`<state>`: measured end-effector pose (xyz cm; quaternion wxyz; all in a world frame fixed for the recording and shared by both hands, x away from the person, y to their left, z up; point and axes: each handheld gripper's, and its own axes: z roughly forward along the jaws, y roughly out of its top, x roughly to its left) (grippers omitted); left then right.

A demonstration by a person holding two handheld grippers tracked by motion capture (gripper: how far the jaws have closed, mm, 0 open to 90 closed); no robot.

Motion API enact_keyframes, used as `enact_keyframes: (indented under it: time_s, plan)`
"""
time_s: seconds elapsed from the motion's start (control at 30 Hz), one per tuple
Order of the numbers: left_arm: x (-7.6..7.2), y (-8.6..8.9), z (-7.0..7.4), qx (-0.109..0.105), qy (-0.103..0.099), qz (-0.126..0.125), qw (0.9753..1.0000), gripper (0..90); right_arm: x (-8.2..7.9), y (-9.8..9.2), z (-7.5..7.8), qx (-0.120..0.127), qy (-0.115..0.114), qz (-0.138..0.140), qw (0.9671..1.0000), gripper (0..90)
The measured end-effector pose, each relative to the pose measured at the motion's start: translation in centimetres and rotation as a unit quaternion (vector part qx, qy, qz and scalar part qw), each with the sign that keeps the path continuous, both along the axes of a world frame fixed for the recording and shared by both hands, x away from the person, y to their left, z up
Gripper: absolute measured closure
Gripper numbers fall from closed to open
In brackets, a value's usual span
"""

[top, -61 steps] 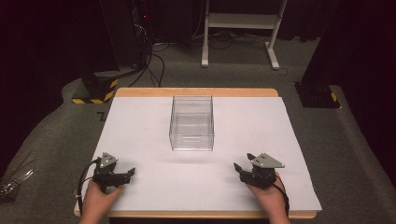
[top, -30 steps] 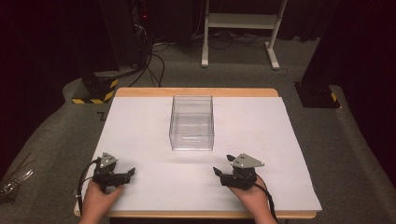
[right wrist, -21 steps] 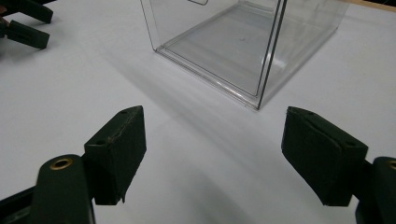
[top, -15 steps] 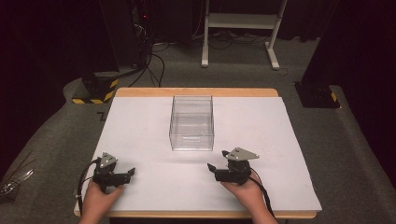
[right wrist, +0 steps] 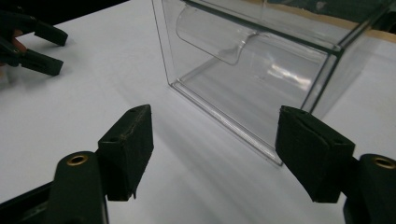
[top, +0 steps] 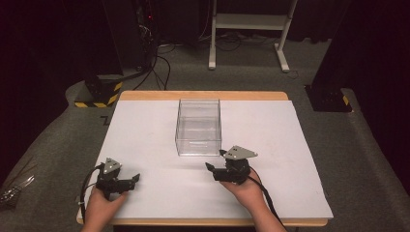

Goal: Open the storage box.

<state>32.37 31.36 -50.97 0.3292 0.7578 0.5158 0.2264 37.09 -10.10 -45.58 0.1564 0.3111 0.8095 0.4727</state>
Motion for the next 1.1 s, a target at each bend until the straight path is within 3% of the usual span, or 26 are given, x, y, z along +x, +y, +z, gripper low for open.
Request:
enact_keyframes:
  time_s: [0.33,0.57,0.83,1.1]
  plan:
    - [0.0,0.0,0.0,0.0,0.0,0.0,1.0,12.0,1.6,1.0,0.1,0.006,0.007,0.0,1.0,35.8]
    - [0.0,0.0,0.0,0.0,0.0,0.0,1.0,12.0,2.6,1.5,0.2,0.024,0.019,0.0,0.9995,40.3]
    - [0.0,0.0,0.0,0.0,0.0,0.0,1.0,12.0,3.1,2.3,0.2,0.018,0.007,-0.005,0.9998,47.0]
    - [0.0,0.0,0.0,0.0,0.0,0.0,1.0,12.0,3.7,2.5,-0.2,0.046,0.018,0.007,0.9988,56.1]
